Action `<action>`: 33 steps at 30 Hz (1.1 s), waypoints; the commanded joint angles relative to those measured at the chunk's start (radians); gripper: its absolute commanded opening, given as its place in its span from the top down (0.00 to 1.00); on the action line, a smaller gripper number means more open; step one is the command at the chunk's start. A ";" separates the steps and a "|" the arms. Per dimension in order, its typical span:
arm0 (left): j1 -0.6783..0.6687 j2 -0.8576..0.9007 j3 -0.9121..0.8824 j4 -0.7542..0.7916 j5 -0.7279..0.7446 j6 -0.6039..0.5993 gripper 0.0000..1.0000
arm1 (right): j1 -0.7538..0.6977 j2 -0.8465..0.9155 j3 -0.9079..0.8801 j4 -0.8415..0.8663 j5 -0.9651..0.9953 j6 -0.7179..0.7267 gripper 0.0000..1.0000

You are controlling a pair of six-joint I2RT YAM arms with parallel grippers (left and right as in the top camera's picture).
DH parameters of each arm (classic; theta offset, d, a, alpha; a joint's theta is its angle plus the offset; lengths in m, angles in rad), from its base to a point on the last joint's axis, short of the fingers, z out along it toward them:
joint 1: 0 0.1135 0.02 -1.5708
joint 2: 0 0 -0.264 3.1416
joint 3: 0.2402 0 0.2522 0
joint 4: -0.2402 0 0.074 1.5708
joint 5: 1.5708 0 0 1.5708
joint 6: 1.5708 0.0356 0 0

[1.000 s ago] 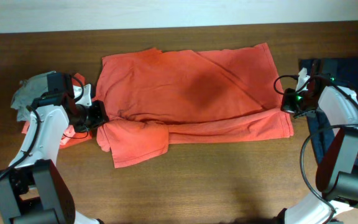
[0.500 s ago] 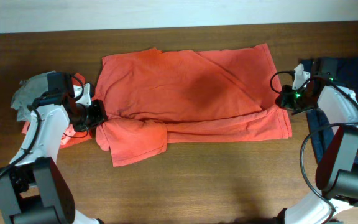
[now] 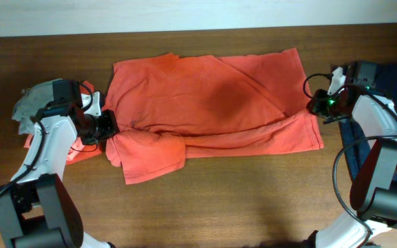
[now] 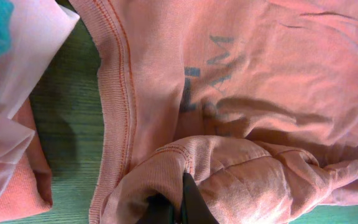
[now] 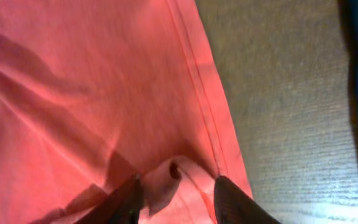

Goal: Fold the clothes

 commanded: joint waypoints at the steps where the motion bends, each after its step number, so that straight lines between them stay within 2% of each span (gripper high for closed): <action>1: 0.003 0.009 -0.002 0.006 -0.014 -0.006 0.99 | 0.004 0.005 -0.001 -0.021 0.013 -0.019 0.47; 3: 0.003 0.009 -0.002 0.005 -0.013 -0.006 0.99 | 0.003 0.005 -0.001 -0.030 0.013 -0.019 0.44; 10: 0.003 0.009 -0.002 0.004 -0.014 -0.021 0.99 | -0.009 0.003 0.020 -0.044 0.007 -0.019 0.43; 14: 0.003 0.009 -0.002 0.005 -0.014 -0.021 0.99 | -0.022 0.002 0.063 -0.040 -0.012 -0.019 0.28; 19: 0.003 0.009 -0.002 0.005 -0.014 -0.021 0.99 | -0.038 0.002 0.155 -0.039 -0.071 -0.019 0.22; 23: 0.003 0.009 -0.002 0.005 -0.014 -0.021 0.99 | -0.043 0.002 0.179 -0.029 -0.154 -0.019 0.11; 31: 0.003 0.009 -0.002 0.005 -0.014 -0.021 0.99 | -0.048 0.003 0.179 -0.052 -0.082 -0.019 0.11; 33: 0.003 0.009 -0.002 0.006 -0.014 -0.021 0.99 | -0.047 0.003 0.179 -0.090 -0.107 -0.065 0.17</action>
